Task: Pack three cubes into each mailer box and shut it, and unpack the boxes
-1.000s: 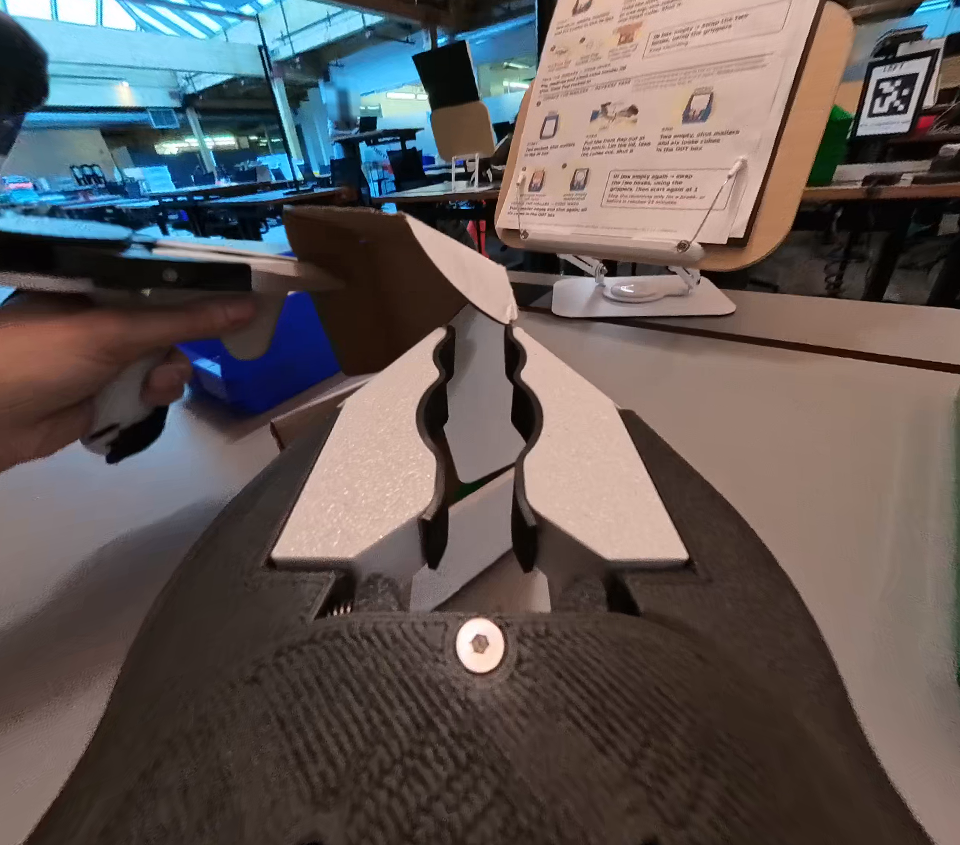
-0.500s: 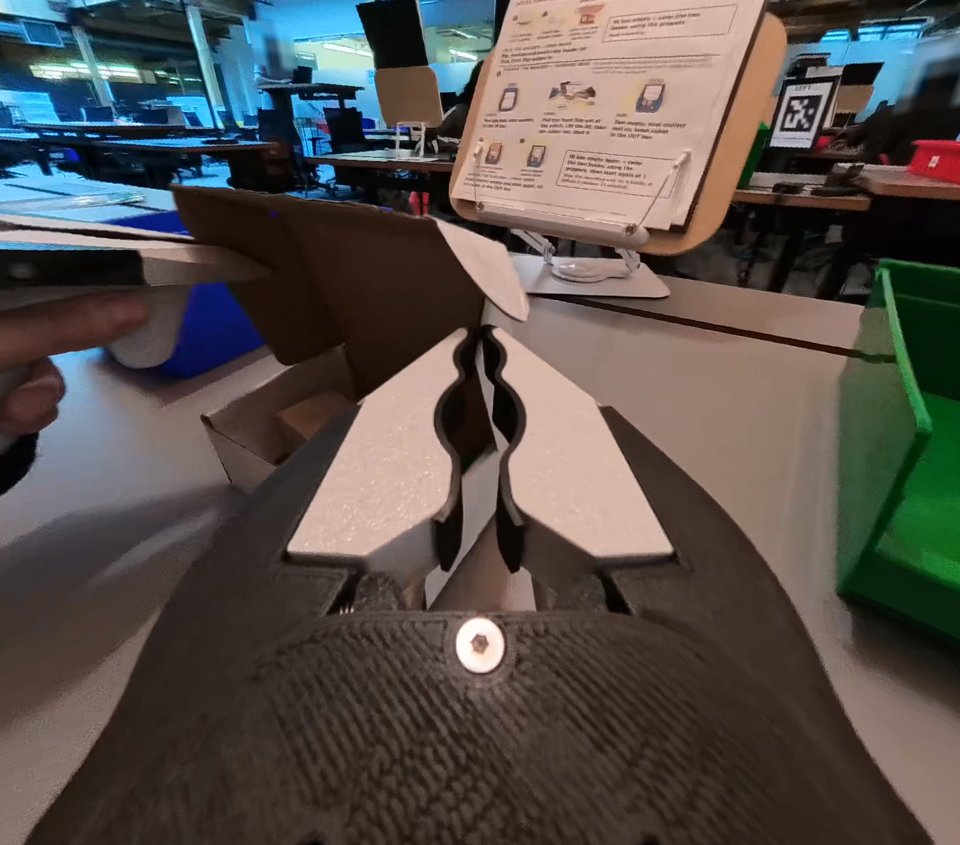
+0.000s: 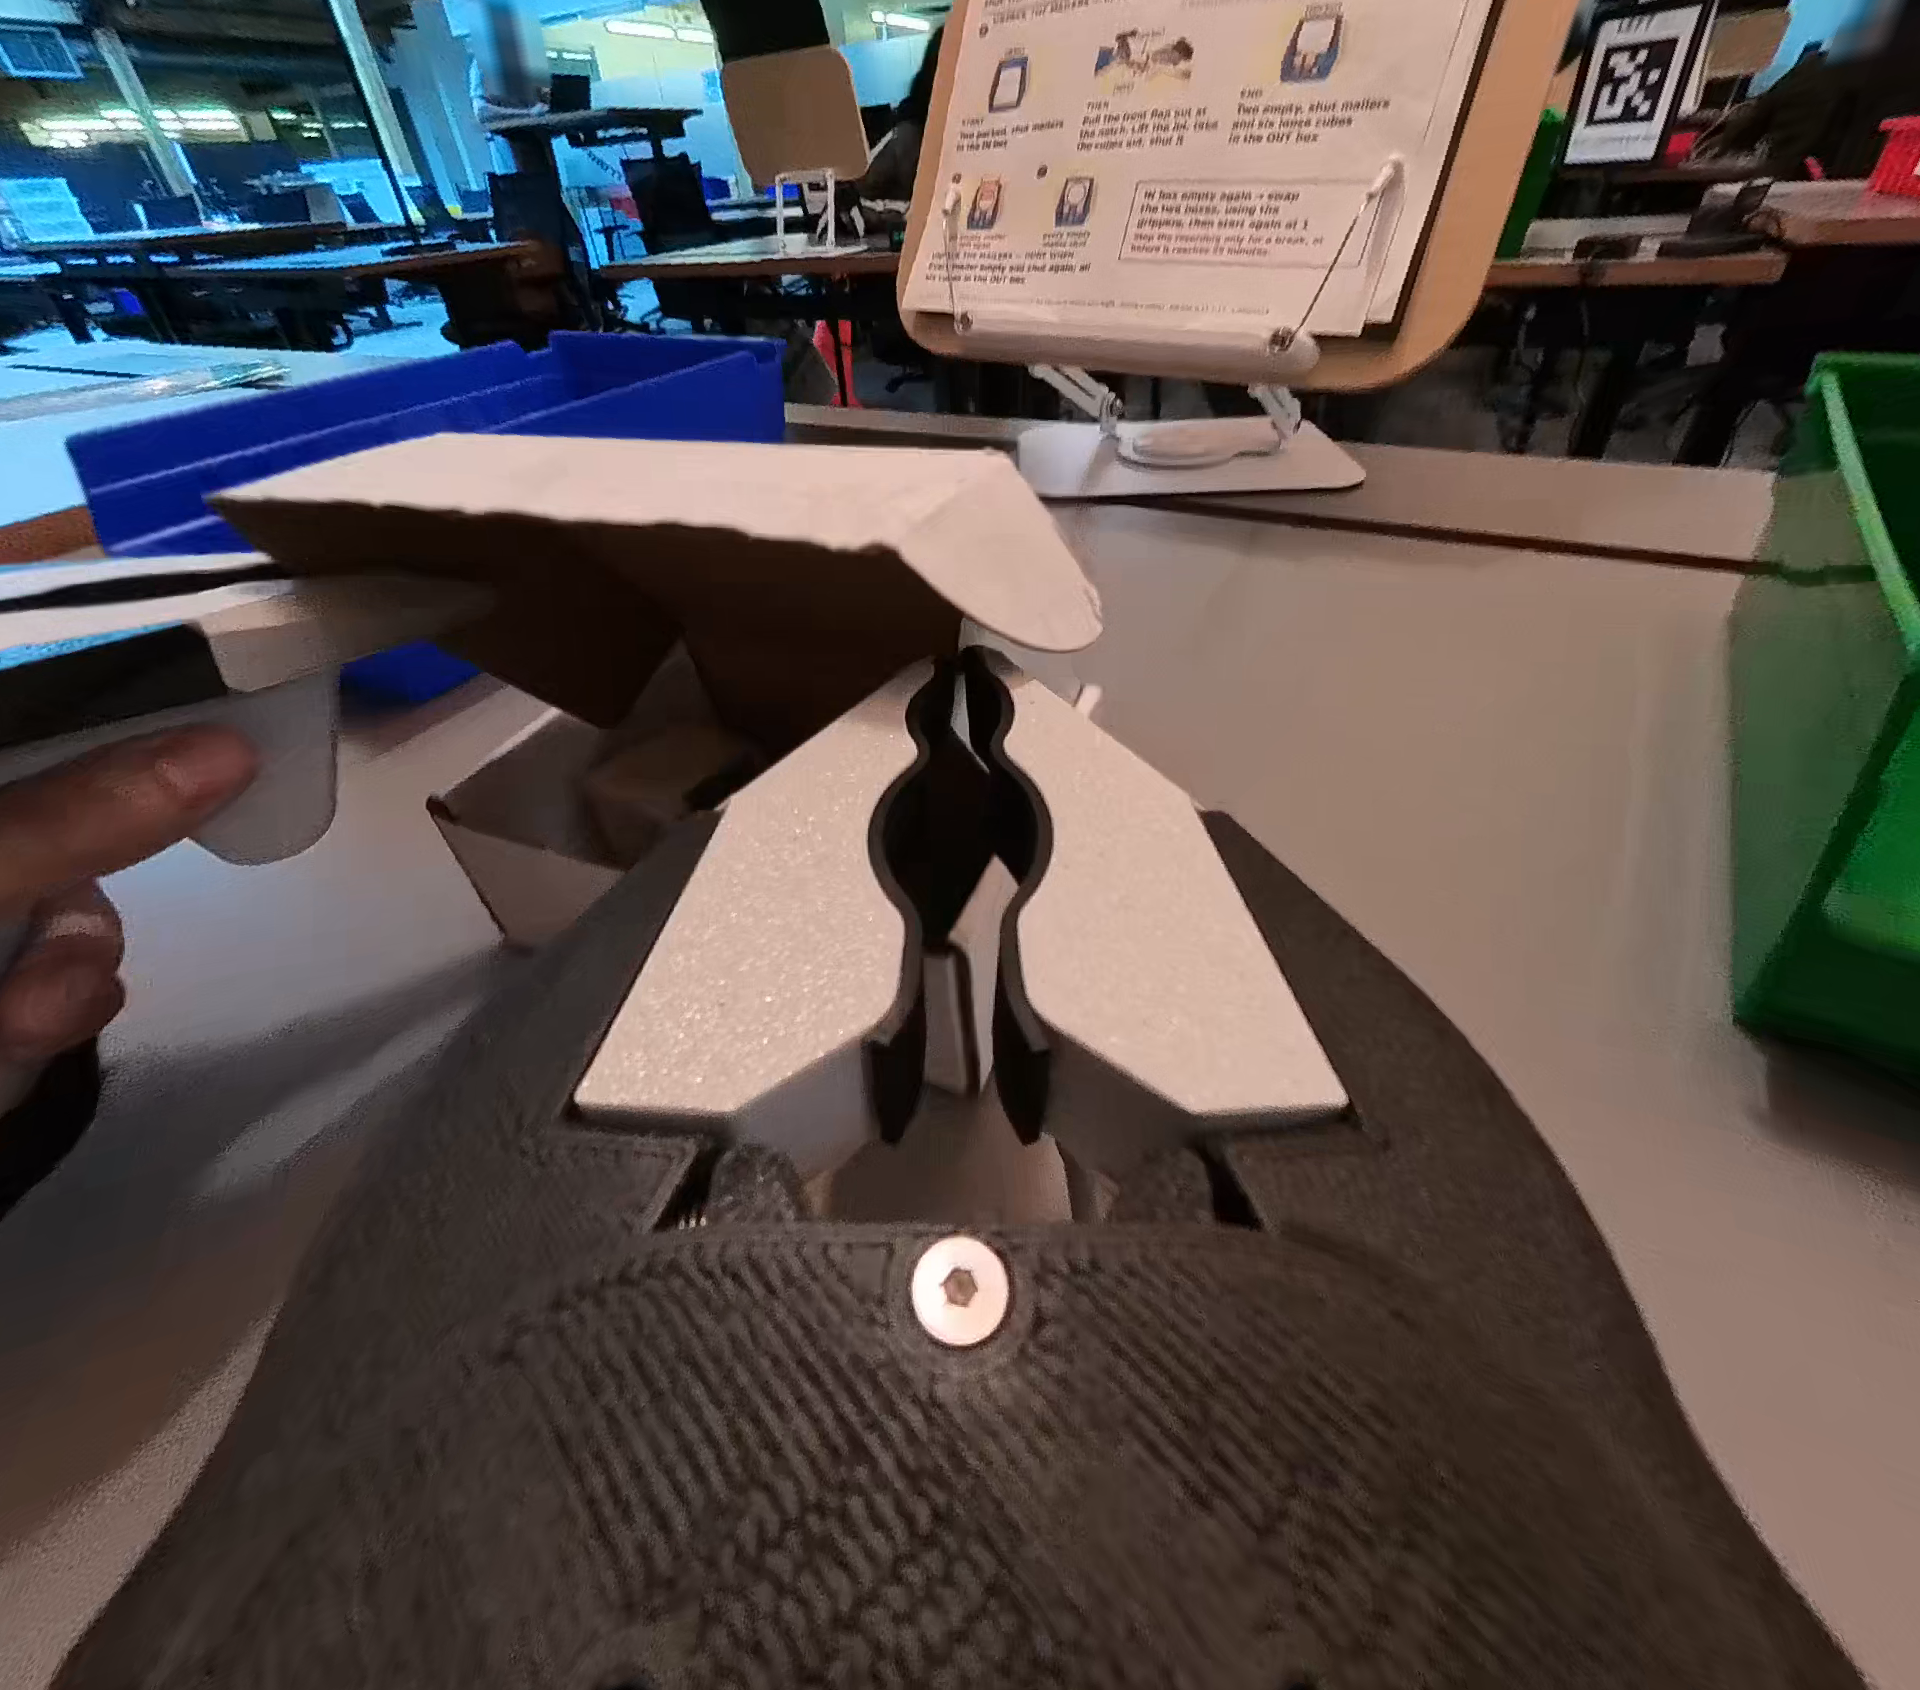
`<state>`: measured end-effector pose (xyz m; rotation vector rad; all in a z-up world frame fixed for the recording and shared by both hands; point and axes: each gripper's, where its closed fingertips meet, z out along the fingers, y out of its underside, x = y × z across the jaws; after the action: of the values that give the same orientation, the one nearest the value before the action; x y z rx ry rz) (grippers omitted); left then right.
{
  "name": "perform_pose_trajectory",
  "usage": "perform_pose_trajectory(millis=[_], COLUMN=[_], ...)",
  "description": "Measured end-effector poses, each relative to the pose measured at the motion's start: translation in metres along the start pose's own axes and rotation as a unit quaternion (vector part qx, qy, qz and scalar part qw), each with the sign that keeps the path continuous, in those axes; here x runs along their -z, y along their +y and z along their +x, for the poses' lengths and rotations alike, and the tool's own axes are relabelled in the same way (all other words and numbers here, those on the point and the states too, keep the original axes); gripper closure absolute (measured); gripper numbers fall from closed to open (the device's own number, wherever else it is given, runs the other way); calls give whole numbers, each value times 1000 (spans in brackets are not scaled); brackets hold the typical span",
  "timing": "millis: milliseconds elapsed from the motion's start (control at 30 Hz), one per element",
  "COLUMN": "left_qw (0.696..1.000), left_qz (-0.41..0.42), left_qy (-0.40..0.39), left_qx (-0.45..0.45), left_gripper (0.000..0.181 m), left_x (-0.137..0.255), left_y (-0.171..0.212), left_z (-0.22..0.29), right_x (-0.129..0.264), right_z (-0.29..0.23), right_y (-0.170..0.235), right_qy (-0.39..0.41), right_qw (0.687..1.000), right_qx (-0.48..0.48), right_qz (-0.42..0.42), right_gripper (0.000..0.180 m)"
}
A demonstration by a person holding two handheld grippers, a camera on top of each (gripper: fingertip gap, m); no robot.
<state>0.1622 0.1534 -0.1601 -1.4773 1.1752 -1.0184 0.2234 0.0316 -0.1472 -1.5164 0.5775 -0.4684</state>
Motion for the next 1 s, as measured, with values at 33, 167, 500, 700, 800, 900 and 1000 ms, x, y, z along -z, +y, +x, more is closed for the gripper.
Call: perform_pose_trajectory(millis=[33,167,500,700,800,900,1000], left_qw=[1000,998,991,988,988,985,975], left_qz=[-5,-20,-25,-24,-40,-66,-120], left_qy=[-1,4,9,12,47,109,160], left_qx=[-9,-61,-134,-152,-142,-115,-97], left_gripper=[177,166,144,146,144,139,133], left_x=[3,16,35,30,35,47,60], left_y=[5,21,28,31,36,44,56], left_z=[1,8,5,7,13,24,29], right_x=[2,11,38,19,23,34,37], right_z=[-1,-5,-11,-29,-28,-31,-29], right_y=[4,12,-9,-5,1,29,41], right_qy=[-4,-16,69,75,48,-46,-60], right_qw=[1000,999,905,818,819,828,823], right_qx=[-5,27,420,569,566,534,535], right_qz=[-3,-33,-19,-44,-82,-166,-180], right_gripper=[179,178,133,169,171,176,175])
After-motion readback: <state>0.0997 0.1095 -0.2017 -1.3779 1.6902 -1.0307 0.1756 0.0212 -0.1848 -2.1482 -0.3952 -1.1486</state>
